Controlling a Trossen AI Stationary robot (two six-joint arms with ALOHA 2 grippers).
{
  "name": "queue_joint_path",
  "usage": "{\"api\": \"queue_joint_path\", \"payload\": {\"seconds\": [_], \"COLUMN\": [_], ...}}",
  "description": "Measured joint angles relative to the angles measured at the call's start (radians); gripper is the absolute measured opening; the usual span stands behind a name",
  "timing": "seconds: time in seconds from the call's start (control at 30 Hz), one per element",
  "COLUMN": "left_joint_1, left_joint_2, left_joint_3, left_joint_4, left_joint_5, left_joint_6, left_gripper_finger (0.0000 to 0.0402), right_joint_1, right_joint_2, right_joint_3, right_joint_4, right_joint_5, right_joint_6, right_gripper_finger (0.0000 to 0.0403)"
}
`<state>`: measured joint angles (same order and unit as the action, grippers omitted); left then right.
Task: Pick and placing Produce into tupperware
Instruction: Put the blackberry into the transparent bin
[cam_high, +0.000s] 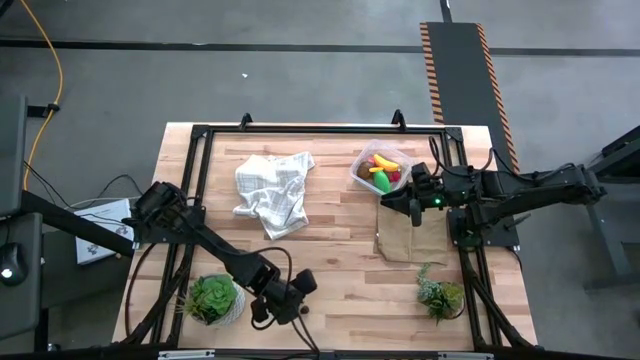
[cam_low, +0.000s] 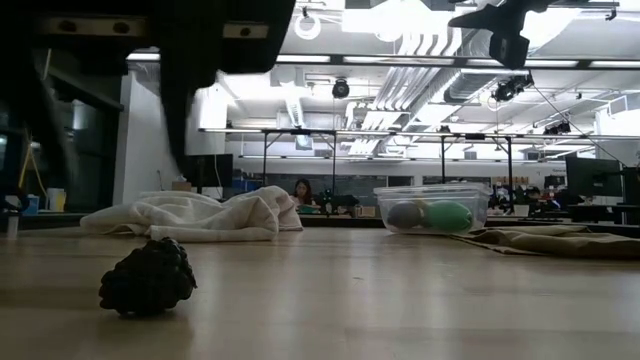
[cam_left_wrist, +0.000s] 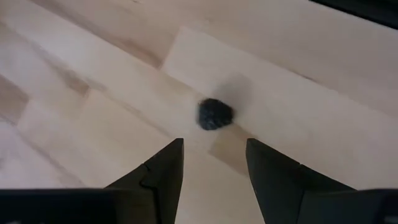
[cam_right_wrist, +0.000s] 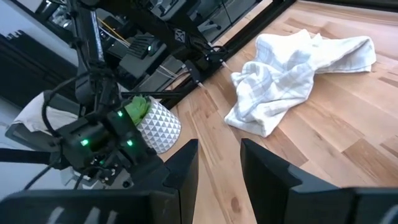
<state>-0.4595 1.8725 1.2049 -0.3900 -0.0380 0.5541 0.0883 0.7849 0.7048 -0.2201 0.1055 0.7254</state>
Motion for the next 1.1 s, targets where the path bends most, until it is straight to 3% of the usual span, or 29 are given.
{"api": "queue_joint_path", "payload": {"seconds": [1.1], "left_joint_1": [0.002], "left_joint_2": [0.047], "left_joint_3": [0.001], "left_joint_4": [0.111], "left_joint_5": [0.026], "left_joint_6": [0.093], "left_gripper_finger": [0.0161], "right_joint_1": [0.000], "right_joint_2": [0.000], "right_joint_3": [0.000], "right_joint_4": [0.000], "right_joint_5": [0.002], "right_joint_6": [-0.004], "right_gripper_finger": [0.0110]}}
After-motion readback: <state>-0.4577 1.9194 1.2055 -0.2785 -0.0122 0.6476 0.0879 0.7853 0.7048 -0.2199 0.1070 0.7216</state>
